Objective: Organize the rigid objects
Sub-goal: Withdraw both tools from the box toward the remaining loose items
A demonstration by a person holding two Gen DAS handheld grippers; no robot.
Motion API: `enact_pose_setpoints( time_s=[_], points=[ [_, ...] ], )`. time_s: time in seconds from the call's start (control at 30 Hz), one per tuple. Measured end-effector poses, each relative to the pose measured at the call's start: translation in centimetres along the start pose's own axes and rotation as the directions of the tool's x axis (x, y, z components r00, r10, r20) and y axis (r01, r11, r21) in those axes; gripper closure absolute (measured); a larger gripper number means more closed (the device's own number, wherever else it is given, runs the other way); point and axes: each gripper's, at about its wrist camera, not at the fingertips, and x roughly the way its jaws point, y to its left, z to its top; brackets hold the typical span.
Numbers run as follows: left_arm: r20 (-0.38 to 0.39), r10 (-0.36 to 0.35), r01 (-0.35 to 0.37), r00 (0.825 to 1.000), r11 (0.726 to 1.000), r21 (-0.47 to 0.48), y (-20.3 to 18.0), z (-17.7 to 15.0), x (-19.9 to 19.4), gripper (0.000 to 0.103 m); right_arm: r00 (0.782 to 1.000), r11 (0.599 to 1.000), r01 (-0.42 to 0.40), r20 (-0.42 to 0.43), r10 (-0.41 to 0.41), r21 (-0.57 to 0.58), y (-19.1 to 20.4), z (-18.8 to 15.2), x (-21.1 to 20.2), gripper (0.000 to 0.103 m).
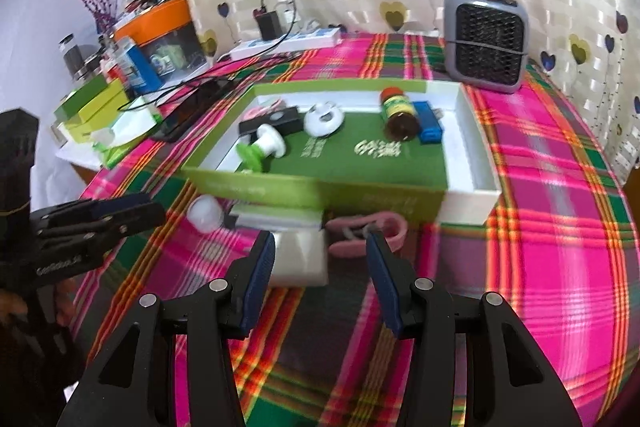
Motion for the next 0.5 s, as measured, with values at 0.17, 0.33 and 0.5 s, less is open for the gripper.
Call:
enact_pose_setpoints(
  time_s=[0.17, 0.33, 0.5],
  points=[
    [-0.008, -0.004, 0.004, 1.0, 1.0, 0.003, -0.2, -0.2, 0.2, 0.064, 0.999, 0.999, -0.032, -0.021, 0.032, -0.002, 0.4, -0.5, 0.5, 0.054],
    [-0.009, -0.006, 0.006, 1.0, 1.0, 0.003, -0.2, -0.1, 0.3, 0.064, 0.997, 0.998, -0.069, -0.038, 0.068, -0.012, 1.0, -1.0, 0.6, 0.054],
    [-0.013, -0.007, 0.007, 1.0, 1.0, 0.001, -0.1, -0.2, 0.4, 0.064, 0.994, 0.995, -0.095, -0.051, 0.094, -0.03, 1.6, -1.6, 0.4, 0.054]
  ],
)
